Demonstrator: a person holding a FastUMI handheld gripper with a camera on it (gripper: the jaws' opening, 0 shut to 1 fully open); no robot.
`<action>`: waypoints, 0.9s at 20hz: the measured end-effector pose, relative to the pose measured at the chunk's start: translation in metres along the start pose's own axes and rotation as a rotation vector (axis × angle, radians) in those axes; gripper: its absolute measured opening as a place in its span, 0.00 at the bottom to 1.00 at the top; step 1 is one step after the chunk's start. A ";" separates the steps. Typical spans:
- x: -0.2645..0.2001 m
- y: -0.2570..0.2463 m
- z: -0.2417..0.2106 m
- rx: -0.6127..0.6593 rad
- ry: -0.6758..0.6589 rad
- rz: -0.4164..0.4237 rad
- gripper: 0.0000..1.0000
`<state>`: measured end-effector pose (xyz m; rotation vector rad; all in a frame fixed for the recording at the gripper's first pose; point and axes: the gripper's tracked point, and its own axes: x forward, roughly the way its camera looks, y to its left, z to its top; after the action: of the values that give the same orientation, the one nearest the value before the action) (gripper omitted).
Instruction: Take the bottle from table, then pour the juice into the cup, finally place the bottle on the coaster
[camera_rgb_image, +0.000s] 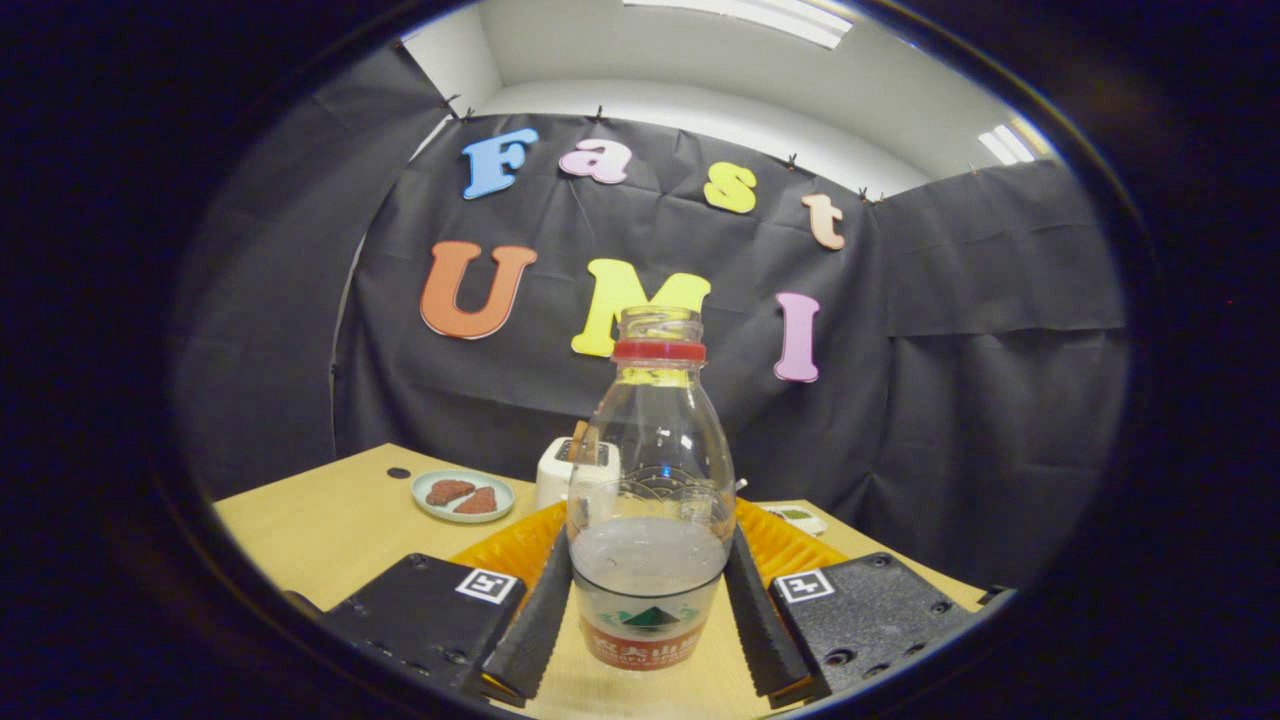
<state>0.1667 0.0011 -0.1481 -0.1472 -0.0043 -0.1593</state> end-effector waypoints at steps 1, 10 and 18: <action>0.004 0.003 -0.001 -0.003 -0.010 0.012 0.79; 0.049 0.004 -0.042 0.038 0.039 0.040 0.79; 0.090 -0.004 -0.082 0.056 0.051 0.002 0.80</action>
<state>0.2547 -0.0288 -0.2268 -0.0875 0.0422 -0.1604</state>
